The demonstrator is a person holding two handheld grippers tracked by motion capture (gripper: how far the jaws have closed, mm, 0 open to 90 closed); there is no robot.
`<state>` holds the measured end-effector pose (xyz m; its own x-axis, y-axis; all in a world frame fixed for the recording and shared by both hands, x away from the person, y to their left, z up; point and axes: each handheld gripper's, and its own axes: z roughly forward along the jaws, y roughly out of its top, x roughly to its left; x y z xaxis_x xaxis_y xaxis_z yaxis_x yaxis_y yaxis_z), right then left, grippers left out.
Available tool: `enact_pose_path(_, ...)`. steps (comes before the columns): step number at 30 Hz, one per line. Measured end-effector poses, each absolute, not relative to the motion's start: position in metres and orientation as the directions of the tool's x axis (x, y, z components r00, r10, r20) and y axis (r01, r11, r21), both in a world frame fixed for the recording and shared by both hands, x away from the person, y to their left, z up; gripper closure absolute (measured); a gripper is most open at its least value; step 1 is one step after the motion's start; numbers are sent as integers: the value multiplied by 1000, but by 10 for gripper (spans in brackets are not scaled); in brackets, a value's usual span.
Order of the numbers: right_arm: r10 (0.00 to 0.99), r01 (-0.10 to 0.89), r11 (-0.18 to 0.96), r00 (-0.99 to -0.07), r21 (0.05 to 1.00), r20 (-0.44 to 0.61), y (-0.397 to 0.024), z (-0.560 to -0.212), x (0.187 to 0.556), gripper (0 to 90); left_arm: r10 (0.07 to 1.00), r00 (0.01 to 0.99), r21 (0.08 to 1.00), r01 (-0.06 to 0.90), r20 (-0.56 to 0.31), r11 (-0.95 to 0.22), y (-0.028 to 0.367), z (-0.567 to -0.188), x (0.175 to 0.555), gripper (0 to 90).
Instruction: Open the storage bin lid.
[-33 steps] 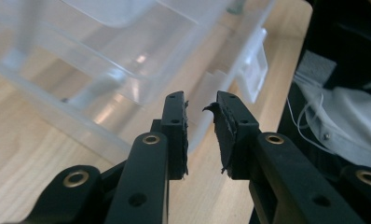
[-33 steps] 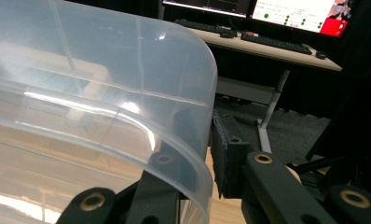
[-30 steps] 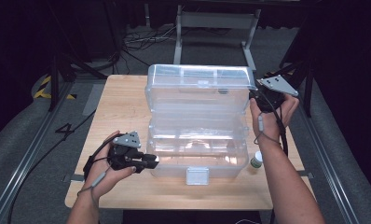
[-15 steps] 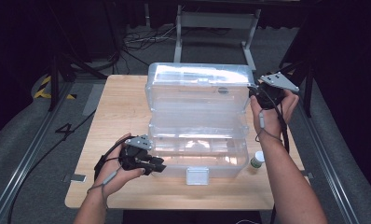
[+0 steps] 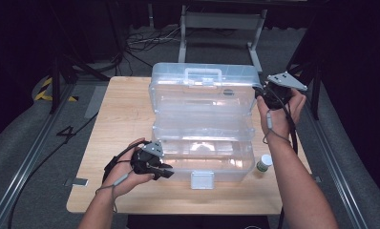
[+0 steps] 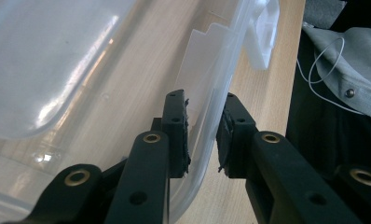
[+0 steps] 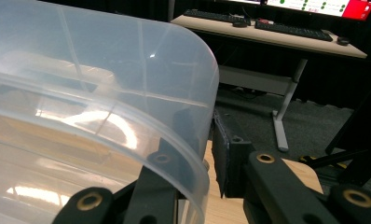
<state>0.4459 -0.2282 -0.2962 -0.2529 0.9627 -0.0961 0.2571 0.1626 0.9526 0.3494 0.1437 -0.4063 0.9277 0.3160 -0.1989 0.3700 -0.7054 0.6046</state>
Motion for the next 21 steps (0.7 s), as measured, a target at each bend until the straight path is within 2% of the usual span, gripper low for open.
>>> enact_pose_path(6, 962, 268, 164, -255, 949, -94, -228, -295, 449, 797, 279, 949, 602, 311, -149, -735, 141, -406, 349, 774)
enact_pose_path(21, 964, 277, 156, -251, 948, -85, -229, -295, 461, 804, 265, 950, 593, 311, -167, -743, 141, -410, 352, 778)
